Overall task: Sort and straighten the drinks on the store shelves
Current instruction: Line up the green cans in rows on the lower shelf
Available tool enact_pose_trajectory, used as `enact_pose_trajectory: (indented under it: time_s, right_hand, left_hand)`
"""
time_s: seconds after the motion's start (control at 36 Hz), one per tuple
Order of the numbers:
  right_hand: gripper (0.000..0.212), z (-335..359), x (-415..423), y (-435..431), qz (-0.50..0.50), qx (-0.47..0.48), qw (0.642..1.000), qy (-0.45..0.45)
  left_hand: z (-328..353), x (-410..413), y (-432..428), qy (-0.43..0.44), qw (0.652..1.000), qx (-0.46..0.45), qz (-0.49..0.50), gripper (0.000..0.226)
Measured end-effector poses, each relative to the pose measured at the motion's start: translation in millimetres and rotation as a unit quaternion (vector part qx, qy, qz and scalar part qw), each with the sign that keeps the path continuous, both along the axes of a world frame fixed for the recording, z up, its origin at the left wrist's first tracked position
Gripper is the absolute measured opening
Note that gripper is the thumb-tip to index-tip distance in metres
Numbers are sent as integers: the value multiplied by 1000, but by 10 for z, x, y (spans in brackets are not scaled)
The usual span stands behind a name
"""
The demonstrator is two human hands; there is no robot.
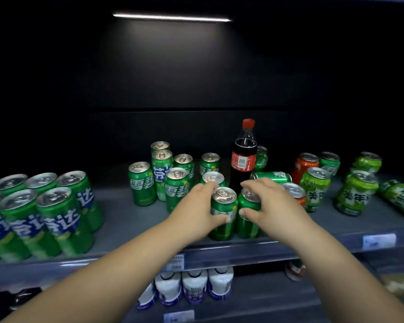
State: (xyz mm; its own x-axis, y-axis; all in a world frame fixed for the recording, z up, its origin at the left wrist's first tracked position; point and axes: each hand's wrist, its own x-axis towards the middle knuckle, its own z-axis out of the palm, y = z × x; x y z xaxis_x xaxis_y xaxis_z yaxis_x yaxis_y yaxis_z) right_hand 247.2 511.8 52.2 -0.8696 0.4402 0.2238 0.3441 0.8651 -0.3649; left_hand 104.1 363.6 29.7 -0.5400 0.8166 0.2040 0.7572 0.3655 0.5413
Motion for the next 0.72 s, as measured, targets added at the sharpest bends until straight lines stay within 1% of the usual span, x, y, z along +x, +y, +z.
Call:
enact_pose_trajectory:
  time_s: [0.08,0.14,0.19,0.22,0.28,0.31,0.39,0.42,0.47,0.53,0.61,0.67,0.72]
  right_hand:
    - [65,68,-34,55,11,-6,1000,13]
    - [62,121,-82,80,23,-13,999,18]
    - [60,182,-160,98,33,-13,999,17]
    - [60,215,-213,101,37,-16,999,16]
    - [58,280,-352,96,48,-23,998,13]
    - [57,313,-434,84,54,-23,998,10]
    - [56,406,-722,30,75,-38,996,1]
    - [55,439,-825,9,78,-42,996,-2]
    - [53,495,-1041,-18,80,-54,995,-14]
    - [48,551,-1261,-37,85,-71,994,-26]
    - [45,597,-1596,-29,92,-80,992,-36]
    - [50,621,-1809,-11,99,-79,991,-50]
    - [53,649,-1997,0,107,-81,988,-75]
  left_hand:
    - [6,-30,27,12,1000,-17,-3,73]
    - [73,-90,-3,29,998,-49,-18,76]
    - [204,-199,-79,49,995,-90,-21,71]
    - [275,-281,-127,63,993,-101,-14,66]
    - [420,-480,-225,89,990,-104,20,55]
    - [484,-596,-267,99,989,-101,45,53]
    - [660,-930,-337,134,977,-96,136,51]
    - [705,-1041,-343,140,971,-96,169,54]
    - [759,-1246,-324,137,960,-109,219,63]
    - [776,-1398,-274,107,954,-134,244,67]
    - [786,-1486,-190,33,958,-152,240,70]
    - [773,-1515,-151,27,962,-154,225,74]
    - [757,-1526,-146,42,966,-146,209,76]
